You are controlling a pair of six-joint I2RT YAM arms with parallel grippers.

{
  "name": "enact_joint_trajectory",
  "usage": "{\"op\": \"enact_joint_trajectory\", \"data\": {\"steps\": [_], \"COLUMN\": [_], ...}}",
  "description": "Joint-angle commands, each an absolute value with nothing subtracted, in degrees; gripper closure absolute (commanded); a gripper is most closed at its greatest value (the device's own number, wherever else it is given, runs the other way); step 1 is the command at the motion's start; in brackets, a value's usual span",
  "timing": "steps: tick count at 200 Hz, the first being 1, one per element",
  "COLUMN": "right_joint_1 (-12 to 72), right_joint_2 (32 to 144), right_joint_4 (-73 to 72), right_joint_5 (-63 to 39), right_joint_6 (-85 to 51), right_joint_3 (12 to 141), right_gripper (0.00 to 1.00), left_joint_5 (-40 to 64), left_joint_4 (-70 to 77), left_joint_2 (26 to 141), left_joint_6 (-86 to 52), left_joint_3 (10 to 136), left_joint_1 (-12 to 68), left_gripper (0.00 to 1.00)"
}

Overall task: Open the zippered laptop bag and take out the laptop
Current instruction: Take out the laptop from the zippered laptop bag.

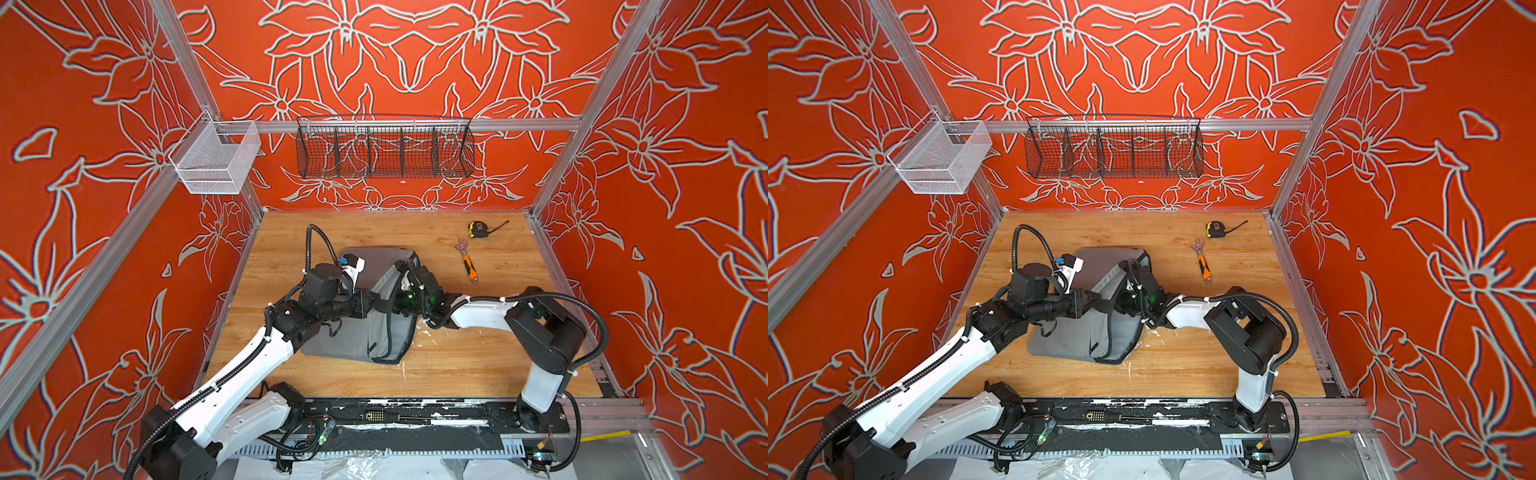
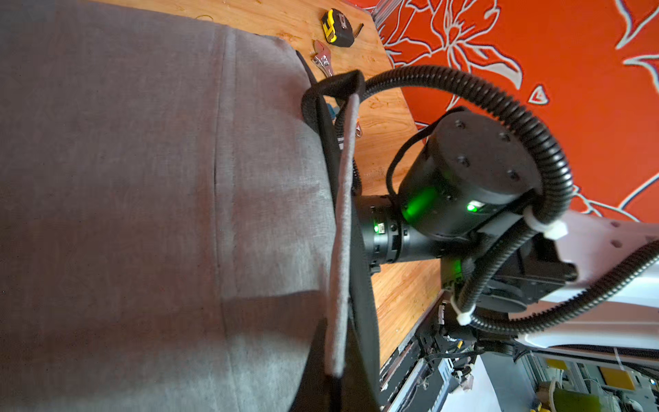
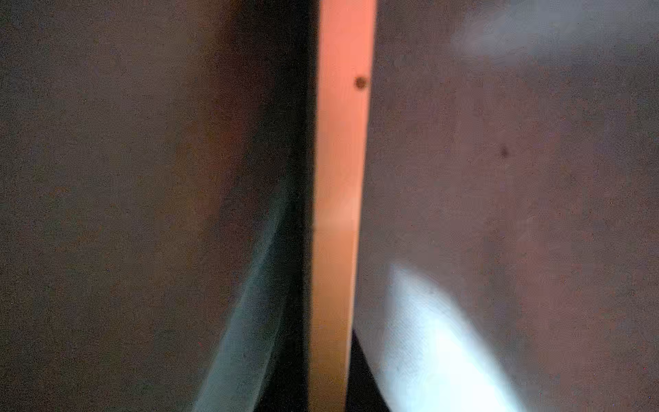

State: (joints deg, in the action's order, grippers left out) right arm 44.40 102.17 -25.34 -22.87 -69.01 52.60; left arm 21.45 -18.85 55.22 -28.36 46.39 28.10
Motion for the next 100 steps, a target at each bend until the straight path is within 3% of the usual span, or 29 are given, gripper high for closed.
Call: {"op": "enact_joint_trajectory", "data": {"steps": [1, 66, 100], "right_joint_1": [43.62, 37.19, 38.03], "right_joint_2": [98.15, 90.75, 94.46], "right_joint_4": [-18.76, -15.29, -16.65], "right_joint_5": [-20.35, -23.81, -25.88], "right_joint_6": [-61.64, -60.04, -61.0], "right_joint_3": [54.21, 47.13, 48.04], "right_gripper": [1.0, 1.0, 1.0], "left_joint_5": [19.23, 19.09, 19.43], "left_joint_4": [-19.61, -18.17, -15.83], "left_joint_2": [52.95, 54.31, 56.08], "left_joint_6": [-28.14, -28.4, -30.21], "left_joint_3": [44.97, 43.24, 43.15], "left_joint_1": [27.26, 24.79, 24.73], "left_gripper": [1.0, 1.0, 0.98]}}
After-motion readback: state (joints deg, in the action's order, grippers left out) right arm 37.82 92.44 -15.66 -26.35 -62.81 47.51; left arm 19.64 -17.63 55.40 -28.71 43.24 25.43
